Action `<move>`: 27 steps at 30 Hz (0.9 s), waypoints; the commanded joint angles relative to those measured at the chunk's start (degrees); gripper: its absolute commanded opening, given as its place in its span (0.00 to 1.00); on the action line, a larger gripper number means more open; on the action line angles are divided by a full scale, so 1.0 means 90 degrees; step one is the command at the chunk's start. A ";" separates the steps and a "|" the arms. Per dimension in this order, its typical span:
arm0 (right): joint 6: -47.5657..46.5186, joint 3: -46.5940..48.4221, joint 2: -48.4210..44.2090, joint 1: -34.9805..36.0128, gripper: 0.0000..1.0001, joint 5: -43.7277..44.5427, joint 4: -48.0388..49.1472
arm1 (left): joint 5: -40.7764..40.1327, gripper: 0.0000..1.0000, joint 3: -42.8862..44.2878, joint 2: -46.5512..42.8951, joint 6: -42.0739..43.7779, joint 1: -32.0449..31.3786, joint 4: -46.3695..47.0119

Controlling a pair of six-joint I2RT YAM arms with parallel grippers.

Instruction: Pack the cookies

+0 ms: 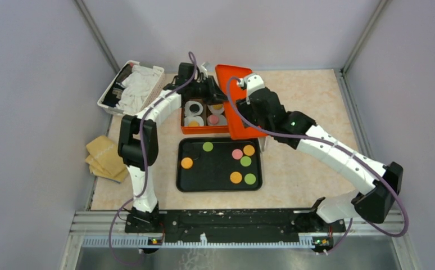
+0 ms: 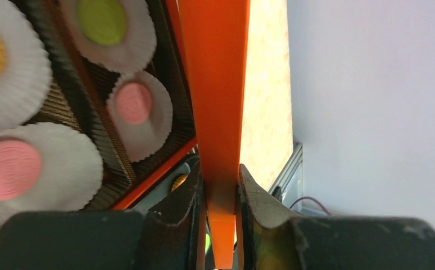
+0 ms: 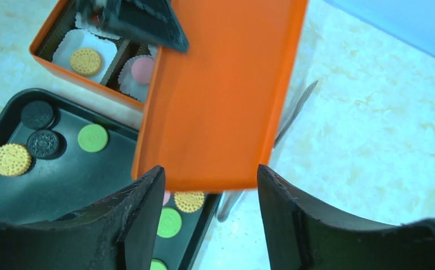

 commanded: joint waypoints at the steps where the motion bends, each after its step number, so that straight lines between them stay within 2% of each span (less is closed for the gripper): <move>1: -0.0493 -0.0389 -0.0261 0.0465 0.61 0.0527 0.0484 | 0.0352 0.00 0.0514 -0.0065 -0.0259 0.0479 -0.0087; 6: -0.1205 -0.1167 -0.0183 0.1082 0.65 0.1286 0.1313 | 0.1121 0.00 0.0843 0.0004 -0.0744 0.0601 0.0041; 14: -0.2184 -0.2001 -0.0024 0.1475 0.68 0.2138 0.2863 | 0.2381 0.00 0.0466 -0.0129 -0.1988 0.0824 0.1021; 19: -0.2499 -0.2157 0.0112 0.1489 0.68 0.2351 0.3375 | 0.2805 0.00 0.0554 -0.0170 -0.2206 0.1126 0.0989; 27: -0.3579 -0.2498 0.0929 0.1470 0.68 0.3001 0.5415 | 0.3448 0.00 0.0457 -0.0371 -0.2238 0.1257 0.0936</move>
